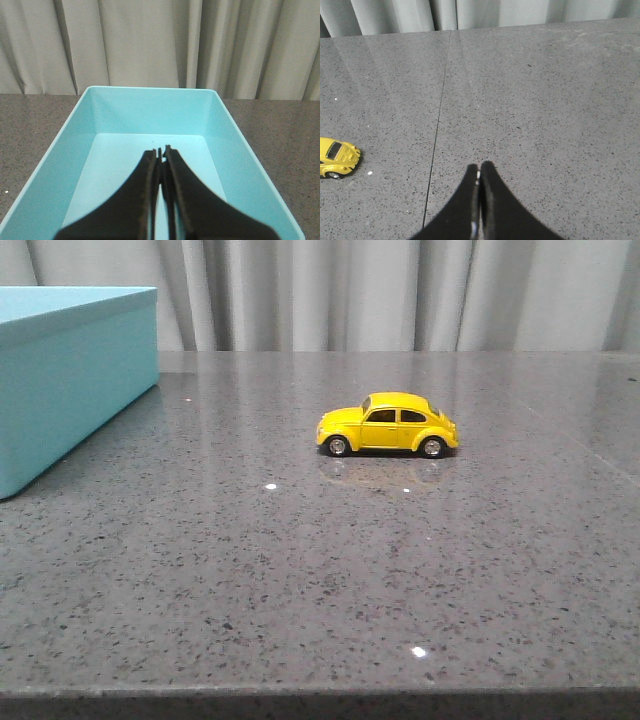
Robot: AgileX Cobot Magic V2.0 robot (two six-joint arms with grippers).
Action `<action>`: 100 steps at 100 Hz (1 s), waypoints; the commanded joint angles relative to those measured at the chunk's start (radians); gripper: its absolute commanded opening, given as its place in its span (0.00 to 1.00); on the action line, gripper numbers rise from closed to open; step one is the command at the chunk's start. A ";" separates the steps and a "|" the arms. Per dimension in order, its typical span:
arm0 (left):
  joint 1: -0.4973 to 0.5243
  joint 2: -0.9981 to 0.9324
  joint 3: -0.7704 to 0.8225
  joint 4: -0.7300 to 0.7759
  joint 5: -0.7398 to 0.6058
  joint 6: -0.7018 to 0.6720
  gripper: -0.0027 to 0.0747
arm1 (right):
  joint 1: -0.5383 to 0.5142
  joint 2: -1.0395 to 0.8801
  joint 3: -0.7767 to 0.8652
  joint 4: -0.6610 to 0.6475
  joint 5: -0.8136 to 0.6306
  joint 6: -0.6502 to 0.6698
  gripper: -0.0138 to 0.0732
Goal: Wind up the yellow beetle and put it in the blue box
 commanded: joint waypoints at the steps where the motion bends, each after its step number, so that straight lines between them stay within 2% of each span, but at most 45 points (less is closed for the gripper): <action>1: 0.000 0.010 -0.039 -0.008 -0.078 -0.006 0.01 | 0.002 0.015 -0.036 0.001 -0.072 -0.004 0.09; 14: 0.000 0.018 -0.039 -0.008 -0.074 -0.006 0.02 | 0.002 0.037 -0.047 0.001 -0.044 -0.004 0.09; 19: 0.000 0.020 -0.039 -0.008 -0.069 -0.006 0.05 | 0.002 0.053 -0.055 0.001 -0.022 -0.004 0.11; 24: 0.000 0.024 -0.039 -0.001 -0.069 -0.006 0.12 | 0.002 0.075 -0.068 0.001 0.004 -0.004 0.14; 30: 0.000 0.029 -0.039 -0.001 -0.069 -0.006 0.25 | 0.005 0.098 -0.088 0.002 0.032 -0.004 0.21; 39: 0.000 0.036 -0.039 -0.001 -0.069 -0.006 0.43 | 0.010 0.135 -0.122 0.009 0.066 -0.004 0.34; 48: 0.000 0.039 -0.039 -0.001 -0.067 -0.006 0.52 | 0.025 0.174 -0.160 0.013 0.097 -0.004 0.48; 55: 0.000 0.041 -0.042 -0.001 -0.067 -0.006 0.55 | 0.041 0.214 -0.197 0.016 0.134 -0.004 0.57; 64: 0.000 0.045 -0.050 -0.001 -0.060 -0.006 0.58 | 0.064 0.273 -0.247 0.039 0.177 -0.004 0.63; 77: 0.000 0.049 -0.052 -0.001 -0.058 -0.006 0.58 | 0.100 0.376 -0.341 0.085 0.236 -0.004 0.62; 100: 0.000 0.049 -0.050 -0.001 -0.154 -0.006 0.58 | 0.190 0.566 -0.528 0.125 0.318 0.023 0.62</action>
